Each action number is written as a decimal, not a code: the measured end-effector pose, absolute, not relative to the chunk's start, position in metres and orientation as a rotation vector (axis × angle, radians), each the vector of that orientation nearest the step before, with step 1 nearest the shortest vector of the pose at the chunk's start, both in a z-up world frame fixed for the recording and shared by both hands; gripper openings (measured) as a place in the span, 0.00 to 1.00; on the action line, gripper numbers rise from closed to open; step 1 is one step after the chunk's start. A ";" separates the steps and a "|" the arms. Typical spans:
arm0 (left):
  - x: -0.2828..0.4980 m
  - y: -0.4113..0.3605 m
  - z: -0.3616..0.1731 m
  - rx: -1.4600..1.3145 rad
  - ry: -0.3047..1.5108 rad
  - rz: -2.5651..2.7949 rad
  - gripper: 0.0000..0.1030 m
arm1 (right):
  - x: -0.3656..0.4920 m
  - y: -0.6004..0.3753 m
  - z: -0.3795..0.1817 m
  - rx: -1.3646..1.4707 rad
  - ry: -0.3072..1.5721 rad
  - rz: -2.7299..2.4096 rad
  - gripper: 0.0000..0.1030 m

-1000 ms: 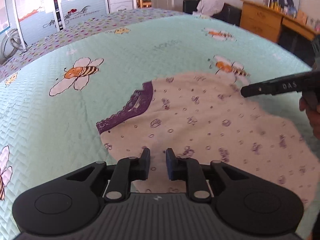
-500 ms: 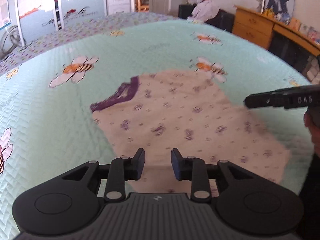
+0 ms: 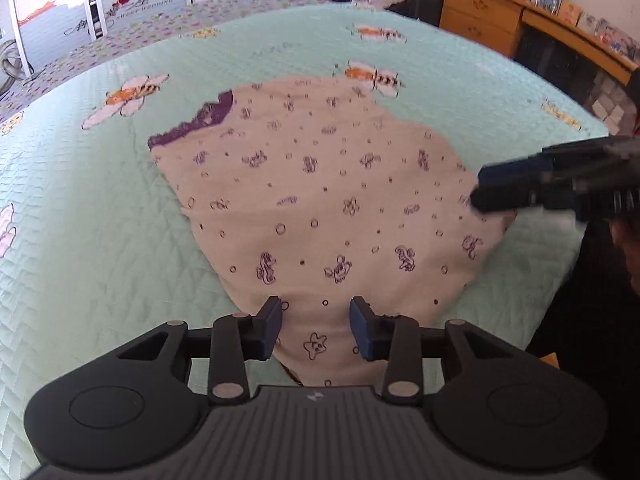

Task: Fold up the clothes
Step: 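Open both grippers and pull back from the folded nightgown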

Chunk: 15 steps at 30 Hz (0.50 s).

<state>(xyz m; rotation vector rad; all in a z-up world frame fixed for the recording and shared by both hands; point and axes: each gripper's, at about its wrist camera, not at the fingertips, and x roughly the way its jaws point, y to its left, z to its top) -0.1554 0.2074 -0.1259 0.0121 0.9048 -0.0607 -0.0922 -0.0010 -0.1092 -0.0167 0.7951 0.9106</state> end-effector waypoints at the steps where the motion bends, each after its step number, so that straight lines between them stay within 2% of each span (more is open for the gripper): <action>1: -0.157 0.209 -0.126 -0.002 0.907 -0.052 0.40 | -0.096 0.005 -0.116 -0.056 0.817 0.914 0.52; 3: -0.161 0.213 -0.127 -0.029 0.912 -0.036 0.41 | -0.096 0.004 -0.129 -0.102 0.846 0.886 0.51; 5: -0.165 0.215 -0.127 -0.044 0.915 -0.021 0.41 | -0.090 -0.012 -0.134 -0.063 0.856 0.858 0.43; 6: -0.167 0.214 -0.125 -0.031 0.915 -0.017 0.40 | -0.087 -0.018 -0.131 -0.043 0.862 0.828 0.43; 7: -0.169 0.212 -0.123 -0.017 0.914 -0.013 0.40 | -0.085 -0.024 -0.126 -0.033 0.863 0.789 0.47; 15: -0.170 0.211 -0.128 -0.028 0.935 0.005 0.42 | -0.118 0.002 -0.113 -0.108 0.782 0.868 0.53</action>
